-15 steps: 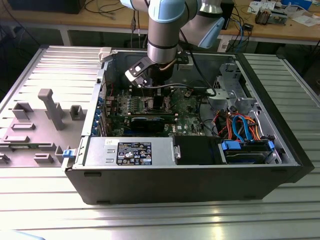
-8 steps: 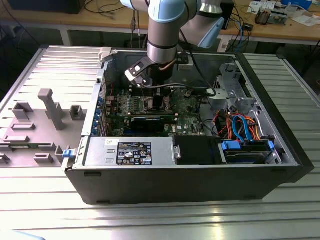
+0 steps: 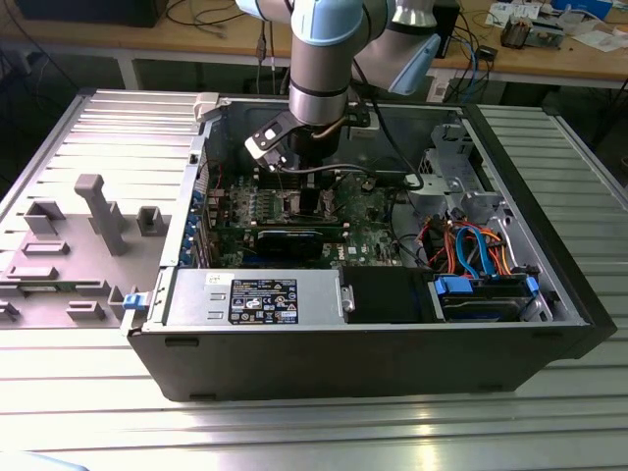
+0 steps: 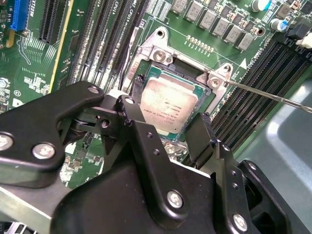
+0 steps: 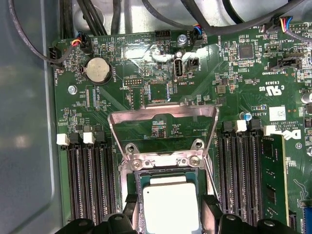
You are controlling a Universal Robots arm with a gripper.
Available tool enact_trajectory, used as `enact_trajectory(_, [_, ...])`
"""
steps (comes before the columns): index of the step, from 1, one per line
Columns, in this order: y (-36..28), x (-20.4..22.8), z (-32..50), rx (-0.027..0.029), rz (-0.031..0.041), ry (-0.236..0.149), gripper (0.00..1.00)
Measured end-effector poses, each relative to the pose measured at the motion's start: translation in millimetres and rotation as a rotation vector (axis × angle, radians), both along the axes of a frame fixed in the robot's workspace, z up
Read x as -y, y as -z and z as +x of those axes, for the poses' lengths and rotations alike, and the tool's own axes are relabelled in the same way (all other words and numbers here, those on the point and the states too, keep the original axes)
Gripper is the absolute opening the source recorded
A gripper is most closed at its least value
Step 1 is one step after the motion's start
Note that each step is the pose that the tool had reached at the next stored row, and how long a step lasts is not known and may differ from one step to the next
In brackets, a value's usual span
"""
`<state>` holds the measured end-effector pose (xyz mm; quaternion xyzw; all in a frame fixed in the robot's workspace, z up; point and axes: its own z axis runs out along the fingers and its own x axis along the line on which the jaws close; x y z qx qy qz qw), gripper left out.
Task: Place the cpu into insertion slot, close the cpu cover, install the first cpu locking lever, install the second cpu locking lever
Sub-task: 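Place the cpu into insertion slot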
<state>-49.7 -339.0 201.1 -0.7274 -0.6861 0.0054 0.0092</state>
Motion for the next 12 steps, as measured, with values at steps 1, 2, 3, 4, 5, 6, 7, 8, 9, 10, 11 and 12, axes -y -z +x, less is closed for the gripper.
enact_trajectory(1, [0.0,0.0,0.0,0.0000,0.0000,-0.002,0.62])
enact_trajectory(2, [0.0,0.0,0.0,0.0000,0.0000,-0.003,0.62])
enact_trajectory(3, [0.0,0.0,0.0,0.0000,0.0000,-0.003,0.62])
enact_trajectory(4, [0.0,0.0,0.0,0.0000,0.0000,-0.004,0.62])
enact_trajectory(5, [0.0,0.0,0.0,0.0000,0.0000,-0.004,0.62])
enact_trajectory(6, [0.0,0.0,0.0,0.0000,0.0002,-0.005,0.60])
enact_trajectory(7, [0.1,-0.1,0.1,-0.0001,0.0005,-0.005,0.54])
enact_trajectory(8, [0.1,-0.1,0.1,0.0001,0.0001,-0.006,0.53])
enact_trajectory(9, [0.0,-0.1,0.1,0.0000,0.0001,-0.006,0.53])
enact_trajectory(10, [0.0,0.0,0.1,0.0001,0.0001,-0.007,0.53])
enact_trajectory(11, [0.0,0.0,0.0,0.0000,0.0000,-0.007,0.53])
enact_trajectory(12, [0.0,0.0,0.0,0.0000,0.0001,-0.008,0.53])
